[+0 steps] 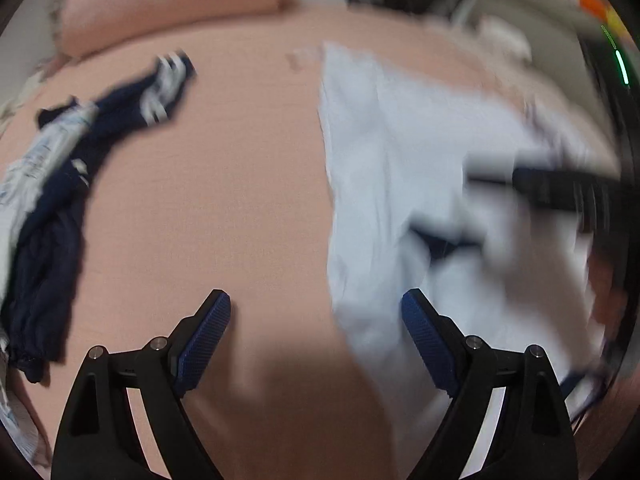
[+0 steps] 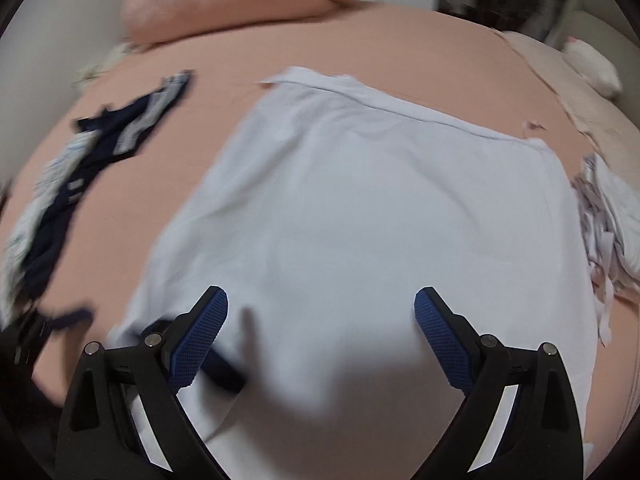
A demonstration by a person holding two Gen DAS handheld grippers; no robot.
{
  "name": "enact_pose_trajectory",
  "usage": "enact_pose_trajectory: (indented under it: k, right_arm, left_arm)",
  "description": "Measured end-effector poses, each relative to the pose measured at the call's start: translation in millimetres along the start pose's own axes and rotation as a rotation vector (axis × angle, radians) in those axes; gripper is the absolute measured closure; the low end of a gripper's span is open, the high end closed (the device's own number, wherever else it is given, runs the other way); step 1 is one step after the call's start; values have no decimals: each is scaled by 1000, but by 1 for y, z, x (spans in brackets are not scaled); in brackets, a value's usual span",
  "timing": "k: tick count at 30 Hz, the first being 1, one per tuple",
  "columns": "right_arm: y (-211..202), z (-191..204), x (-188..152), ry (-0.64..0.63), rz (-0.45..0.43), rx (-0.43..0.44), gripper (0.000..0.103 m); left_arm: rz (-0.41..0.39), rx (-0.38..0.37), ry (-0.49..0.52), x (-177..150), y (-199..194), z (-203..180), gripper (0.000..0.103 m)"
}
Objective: Fold clothes
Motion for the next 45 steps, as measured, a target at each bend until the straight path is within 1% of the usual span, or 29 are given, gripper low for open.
enact_pose_trajectory:
  k: [1,2,4,5,7,11,12,15,17,18,19,20,21,24,26,29,31,34,36,38,39,40,42,43,44,45]
  right_arm:
    - [-4,10,-4,-51,0,9,4]
    - [-2,23,-9,-121,13,-17,4]
    - [10,36,-22,-216,54,-124,4]
    - [18,37,-29,-234,79,-159,4]
    - [26,34,-42,-226,117,-169,4]
    - [15,22,-58,-169,149,-113,4]
    - [11,19,-59,-156,144,-102,4]
    - [-5,15,-49,-122,71,-90,4]
    - [-13,14,-34,-100,12,-107,4]
    - [-12,17,-26,-99,4,-104,4]
    - [-9,22,-20,-118,10,-96,4]
    - [-4,30,-15,-151,19,-86,4]
    - [1,37,-10,-185,29,-76,4]
    - [18,61,-12,-334,103,-64,5]
    - [26,71,-16,-425,151,-48,5]
    - [33,78,-16,-520,199,-36,5]
    - [36,83,-12,-563,190,-53,5]
    - [43,82,-2,-547,172,-66,2]
    - [42,67,10,-454,124,-110,2]
    - [30,46,20,-341,47,-189,5]
    - [21,36,21,-285,13,-196,6]
    - [12,31,18,-244,-1,-157,6]
    - [0,31,6,-213,6,-36,5]
    - [1,35,-2,-231,27,-26,6]
    - [3,36,-11,-255,52,-50,6]
    - [6,38,-20,-277,71,-77,6]
  left_arm:
    - [-14,-1,-10,2,-2,0,14]
    - [-29,-2,-20,4,-5,0,14]
    - [-58,-5,-41,8,-10,1,14]
    - [-35,21,-30,5,-3,2,14]
    - [-20,39,-15,3,0,3,14]
    - [-18,52,6,2,-2,4,14]
    - [-18,55,11,1,-3,5,14]
    - [-17,65,26,1,-4,6,14]
    - [-16,72,36,0,-5,7,14]
    - [-15,75,41,0,-5,7,15]
    - [-15,78,46,0,-6,7,19]
    - [-14,82,52,-1,-6,8,28]
    - [-14,85,57,-1,-7,8,29]
    - [19,83,118,-10,-6,2,29]
    - [37,84,148,-15,-4,-1,29]
    - [63,44,143,-17,2,-2,29]
    - [79,8,122,-17,8,0,28]
    - [78,-26,116,-17,7,2,27]
    - [72,-28,114,-17,6,2,27]
    - [63,-22,115,-17,5,2,27]
    - [54,-25,105,-16,4,3,27]
    - [44,-28,91,-14,3,5,27]
    - [13,-35,56,-9,-2,10,27]
    - [-4,-41,43,-8,-4,11,27]
    - [-19,-51,43,-6,-7,9,35]
    - [-34,-64,48,-4,-10,6,46]
Point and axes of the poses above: each gripper's, at about its wrist camera, not at the fingertips, and y roughly the way its jaws point, z to its left, x to its top, the point moved 8 cm from there along y, roughly the way its jaws point, and after that the axes turned 12 degrees about z, right-handed, at the moved point
